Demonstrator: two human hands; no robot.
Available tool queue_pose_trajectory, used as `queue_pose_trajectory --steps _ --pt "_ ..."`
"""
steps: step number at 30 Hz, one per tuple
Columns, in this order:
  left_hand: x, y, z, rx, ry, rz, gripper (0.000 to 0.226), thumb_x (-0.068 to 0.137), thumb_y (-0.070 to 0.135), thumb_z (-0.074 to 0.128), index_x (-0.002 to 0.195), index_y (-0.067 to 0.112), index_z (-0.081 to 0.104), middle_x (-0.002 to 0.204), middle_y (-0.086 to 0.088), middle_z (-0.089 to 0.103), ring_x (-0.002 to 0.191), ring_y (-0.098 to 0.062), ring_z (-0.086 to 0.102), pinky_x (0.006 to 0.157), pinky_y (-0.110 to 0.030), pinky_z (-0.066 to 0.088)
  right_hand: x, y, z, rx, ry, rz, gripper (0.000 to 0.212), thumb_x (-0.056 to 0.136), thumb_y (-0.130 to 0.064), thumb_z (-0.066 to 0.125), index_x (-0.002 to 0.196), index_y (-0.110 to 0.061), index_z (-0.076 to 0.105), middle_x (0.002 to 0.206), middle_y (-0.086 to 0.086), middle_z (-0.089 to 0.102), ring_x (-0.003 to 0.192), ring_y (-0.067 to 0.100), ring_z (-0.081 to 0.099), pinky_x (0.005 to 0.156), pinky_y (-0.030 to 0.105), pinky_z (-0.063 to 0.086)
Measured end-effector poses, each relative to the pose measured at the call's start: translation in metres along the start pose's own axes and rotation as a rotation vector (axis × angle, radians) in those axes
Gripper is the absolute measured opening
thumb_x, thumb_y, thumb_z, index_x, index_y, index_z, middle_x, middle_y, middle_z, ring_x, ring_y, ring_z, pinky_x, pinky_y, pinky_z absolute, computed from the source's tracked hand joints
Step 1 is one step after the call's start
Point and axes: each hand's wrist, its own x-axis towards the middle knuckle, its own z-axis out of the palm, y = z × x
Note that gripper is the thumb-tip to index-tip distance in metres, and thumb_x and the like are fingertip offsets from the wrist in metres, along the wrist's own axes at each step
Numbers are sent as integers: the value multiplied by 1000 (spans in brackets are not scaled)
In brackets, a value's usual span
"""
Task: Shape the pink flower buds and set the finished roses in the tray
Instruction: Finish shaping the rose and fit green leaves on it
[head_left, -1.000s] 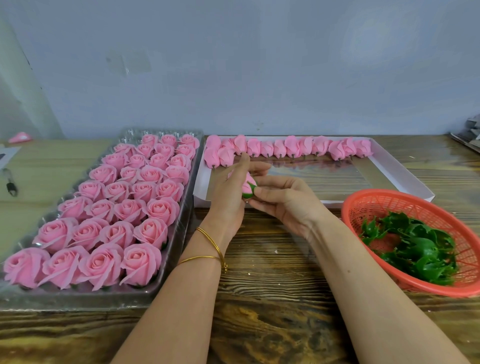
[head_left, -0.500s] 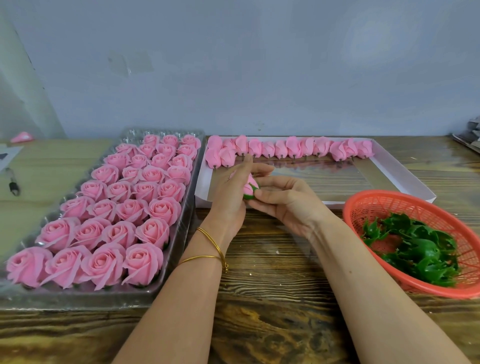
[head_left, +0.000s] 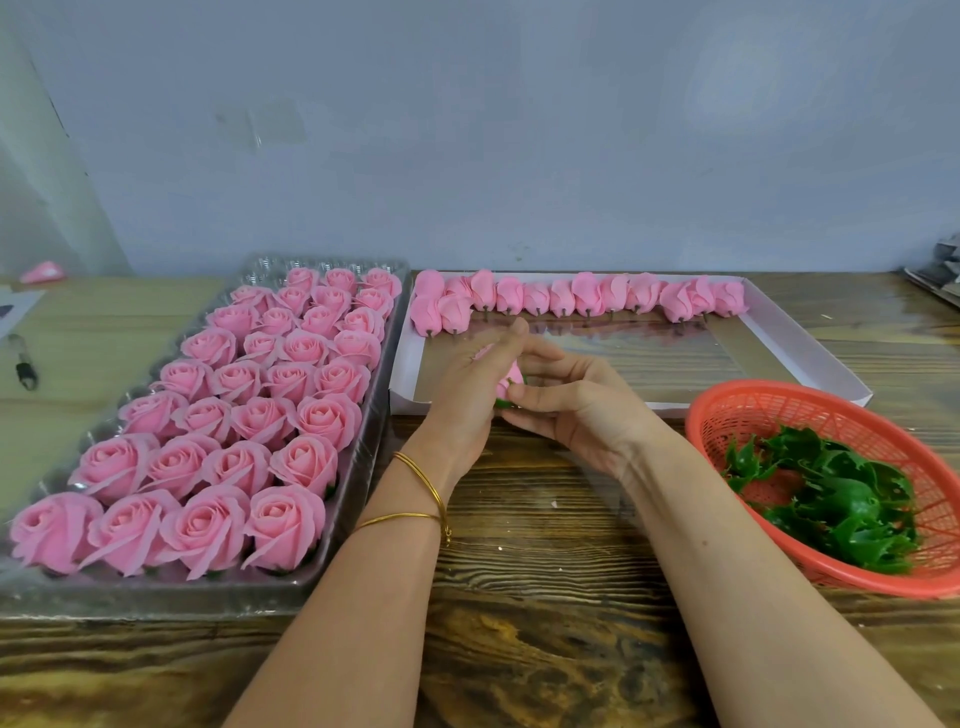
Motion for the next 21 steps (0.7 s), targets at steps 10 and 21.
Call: queue_pose_trajectory --steps 10,21 --pt "1 0 0 -57 -6 20 36 77 35 72 111 23 68 116 -10 66 111 -24 61 93 -39 52 1 2 1 -39 -15 -93 23 81 9 61 98 -2 71 87 7 73 90 19 70 86 32 58" --pt "-1 -6 0 87 -25 129 35 75 14 79 103 2 63 86 -5 66 87 -15 65 72 -28 54 2 3 1 -30 -36 -137 39 82 23 43 114 8 61 109 18 66 100 23 67 85 31 57"
